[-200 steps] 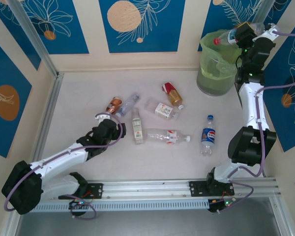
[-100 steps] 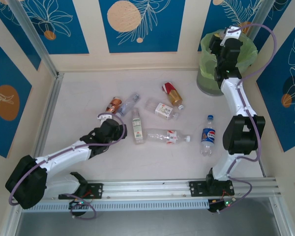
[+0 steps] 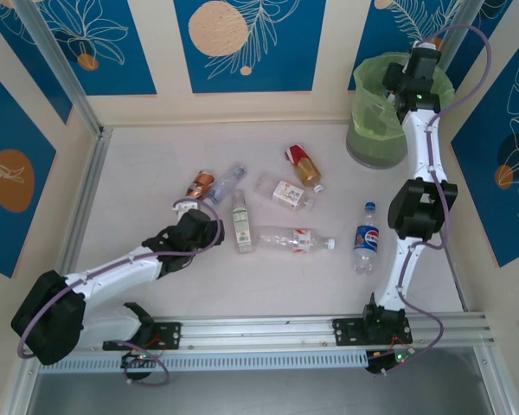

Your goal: Put the plastic bottles in the bin

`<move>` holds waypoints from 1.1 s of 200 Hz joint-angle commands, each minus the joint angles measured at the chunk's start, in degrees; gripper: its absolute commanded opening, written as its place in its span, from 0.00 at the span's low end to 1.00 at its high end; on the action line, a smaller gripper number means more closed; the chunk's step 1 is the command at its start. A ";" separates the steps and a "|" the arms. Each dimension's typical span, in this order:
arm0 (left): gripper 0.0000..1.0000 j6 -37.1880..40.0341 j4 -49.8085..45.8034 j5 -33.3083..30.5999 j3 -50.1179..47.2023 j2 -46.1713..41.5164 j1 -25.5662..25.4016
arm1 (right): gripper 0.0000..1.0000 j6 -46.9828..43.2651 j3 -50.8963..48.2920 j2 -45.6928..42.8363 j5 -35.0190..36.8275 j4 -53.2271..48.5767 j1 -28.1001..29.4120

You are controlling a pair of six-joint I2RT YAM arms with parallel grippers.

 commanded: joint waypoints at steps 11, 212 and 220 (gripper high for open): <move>1.00 -1.11 -0.33 0.74 1.79 1.42 0.13 | 0.63 0.98 7.17 4.17 -2.68 -9.29 -0.24; 1.00 -0.56 -2.20 0.90 2.48 1.05 0.89 | 0.99 8.29 -1.22 -7.96 -6.67 -6.23 0.51; 1.00 -0.60 -2.34 0.93 2.48 1.08 0.92 | 0.99 8.64 -2.53 -9.16 -7.05 -5.30 0.64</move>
